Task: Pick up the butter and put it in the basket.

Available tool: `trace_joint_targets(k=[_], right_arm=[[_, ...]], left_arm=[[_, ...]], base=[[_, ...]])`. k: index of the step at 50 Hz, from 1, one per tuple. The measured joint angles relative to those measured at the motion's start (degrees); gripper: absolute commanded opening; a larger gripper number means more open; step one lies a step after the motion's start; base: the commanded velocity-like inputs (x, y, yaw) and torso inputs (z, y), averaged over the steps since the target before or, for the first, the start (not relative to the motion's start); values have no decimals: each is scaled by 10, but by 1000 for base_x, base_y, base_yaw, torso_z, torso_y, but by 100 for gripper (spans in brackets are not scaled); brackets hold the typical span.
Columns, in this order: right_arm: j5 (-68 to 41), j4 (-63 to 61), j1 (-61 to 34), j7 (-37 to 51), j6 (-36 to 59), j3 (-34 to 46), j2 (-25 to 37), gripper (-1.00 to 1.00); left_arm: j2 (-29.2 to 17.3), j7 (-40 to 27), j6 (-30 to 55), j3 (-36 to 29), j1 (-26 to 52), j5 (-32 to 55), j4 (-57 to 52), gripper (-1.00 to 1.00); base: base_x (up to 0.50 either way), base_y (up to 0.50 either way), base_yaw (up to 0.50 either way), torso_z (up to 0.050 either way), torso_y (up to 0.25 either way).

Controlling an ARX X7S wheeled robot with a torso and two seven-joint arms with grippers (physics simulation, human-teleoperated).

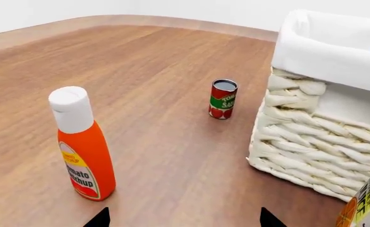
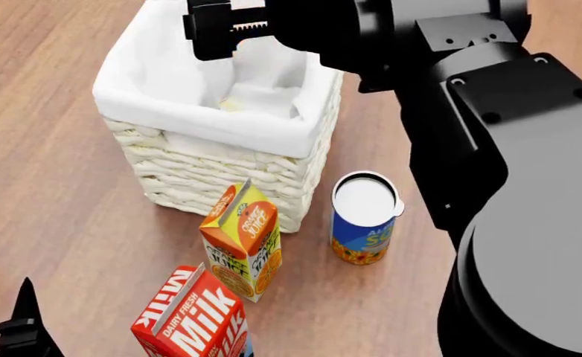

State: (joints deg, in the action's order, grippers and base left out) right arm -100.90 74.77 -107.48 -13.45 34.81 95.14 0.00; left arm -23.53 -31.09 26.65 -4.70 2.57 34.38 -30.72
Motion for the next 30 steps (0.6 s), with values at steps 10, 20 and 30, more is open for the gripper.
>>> trace_joint_targets(k=[10, 20, 30], right_arm=[[10, 0, -8, 8, -51, -2, 0, 100], [28, -6, -13, 20, -114, -12, 0, 100], [51, -56, -4, 55, -178, -17, 22, 100]], left_arm=[[-1, 0, -2, -1, 1, 0, 1, 100], [-2, 1, -4, -2, 1, 1, 1, 100], [-4, 3, -7, -3, 2, 1, 0, 100]], base=[[0, 0, 0, 0, 0], [0, 0, 0, 0, 0], [0, 0, 0, 0, 0]])
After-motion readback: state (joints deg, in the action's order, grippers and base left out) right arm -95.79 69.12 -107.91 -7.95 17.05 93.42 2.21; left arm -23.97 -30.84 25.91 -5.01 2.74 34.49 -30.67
